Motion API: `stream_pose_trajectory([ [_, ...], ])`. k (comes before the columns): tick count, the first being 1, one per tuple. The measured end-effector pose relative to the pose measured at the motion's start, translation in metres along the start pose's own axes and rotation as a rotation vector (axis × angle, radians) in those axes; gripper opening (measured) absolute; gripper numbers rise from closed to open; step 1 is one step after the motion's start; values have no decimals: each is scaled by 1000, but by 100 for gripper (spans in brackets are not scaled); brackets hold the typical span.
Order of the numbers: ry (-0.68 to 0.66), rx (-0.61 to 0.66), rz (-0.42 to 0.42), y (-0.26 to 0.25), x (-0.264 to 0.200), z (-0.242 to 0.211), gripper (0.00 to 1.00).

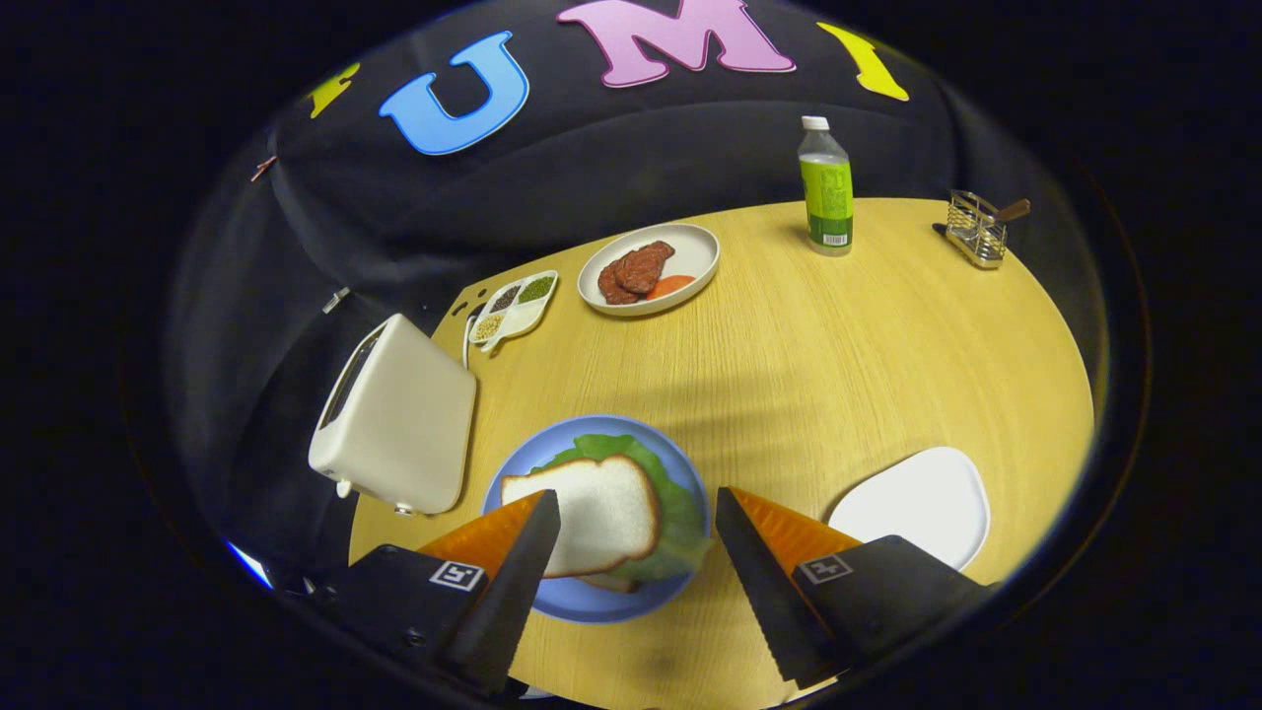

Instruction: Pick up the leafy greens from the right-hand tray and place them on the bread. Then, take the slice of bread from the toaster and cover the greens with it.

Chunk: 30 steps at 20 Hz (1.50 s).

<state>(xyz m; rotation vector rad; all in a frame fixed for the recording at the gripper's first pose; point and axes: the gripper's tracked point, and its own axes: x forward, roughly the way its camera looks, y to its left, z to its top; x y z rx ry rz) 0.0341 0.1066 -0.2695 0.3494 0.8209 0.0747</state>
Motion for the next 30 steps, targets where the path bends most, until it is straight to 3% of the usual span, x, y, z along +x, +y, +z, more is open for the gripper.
stream_pose_trajectory([
  [12,-422,-174,-103,-44,-151,157,99],
  [17,-599,-225,-131,-78,-221,199,99],
  [20,-685,-241,-132,-96,-249,207,98],
  [30,-661,-217,-90,-124,-258,200,98],
])
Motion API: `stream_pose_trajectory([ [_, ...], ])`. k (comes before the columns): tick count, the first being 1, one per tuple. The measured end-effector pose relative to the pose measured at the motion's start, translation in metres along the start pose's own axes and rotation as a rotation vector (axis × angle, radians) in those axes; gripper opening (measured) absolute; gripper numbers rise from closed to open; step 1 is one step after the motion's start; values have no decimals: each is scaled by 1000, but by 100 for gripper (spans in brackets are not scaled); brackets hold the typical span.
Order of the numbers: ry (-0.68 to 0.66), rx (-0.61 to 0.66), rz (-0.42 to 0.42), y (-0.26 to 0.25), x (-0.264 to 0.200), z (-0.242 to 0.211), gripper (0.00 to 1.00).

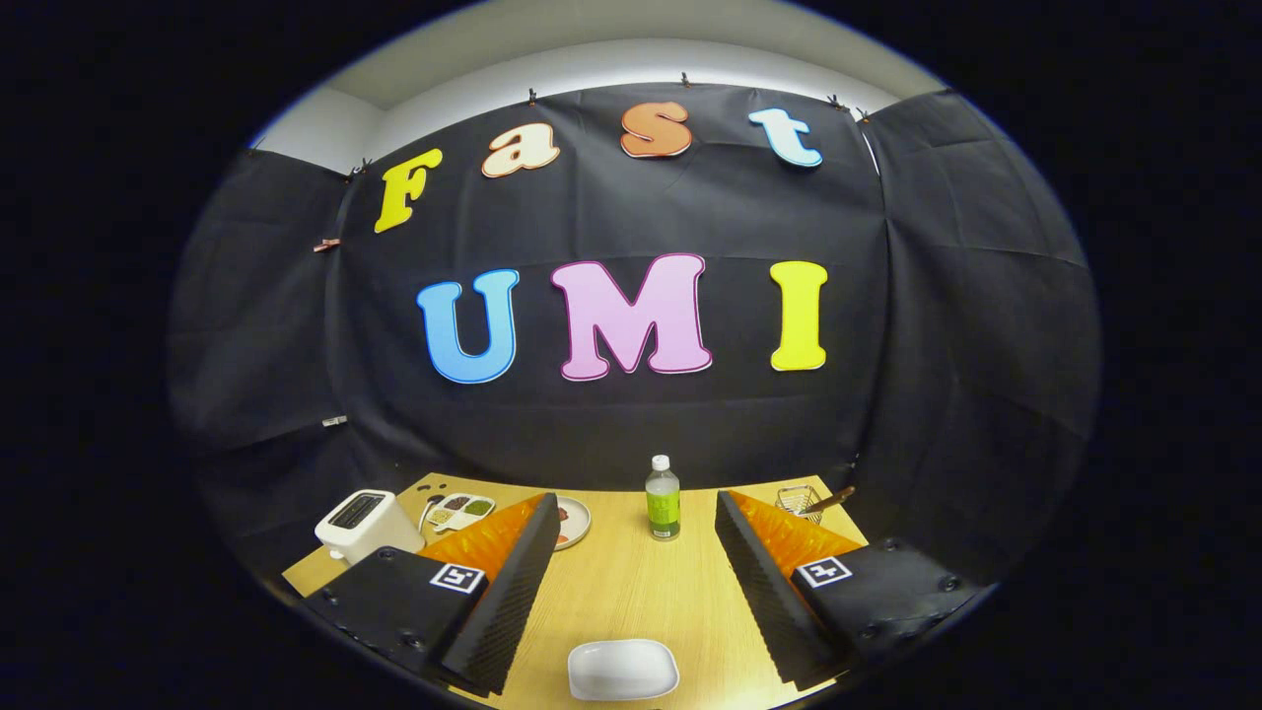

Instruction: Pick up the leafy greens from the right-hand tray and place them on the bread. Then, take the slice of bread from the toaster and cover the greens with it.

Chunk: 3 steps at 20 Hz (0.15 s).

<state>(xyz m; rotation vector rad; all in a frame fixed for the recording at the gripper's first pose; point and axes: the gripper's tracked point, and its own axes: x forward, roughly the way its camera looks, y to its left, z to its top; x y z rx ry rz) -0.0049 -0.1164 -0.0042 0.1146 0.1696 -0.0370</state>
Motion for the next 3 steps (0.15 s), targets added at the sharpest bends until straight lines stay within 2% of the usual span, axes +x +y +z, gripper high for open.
stream_pose_trajectory([
  [3,11,13,10,5,2,-4,98],
])
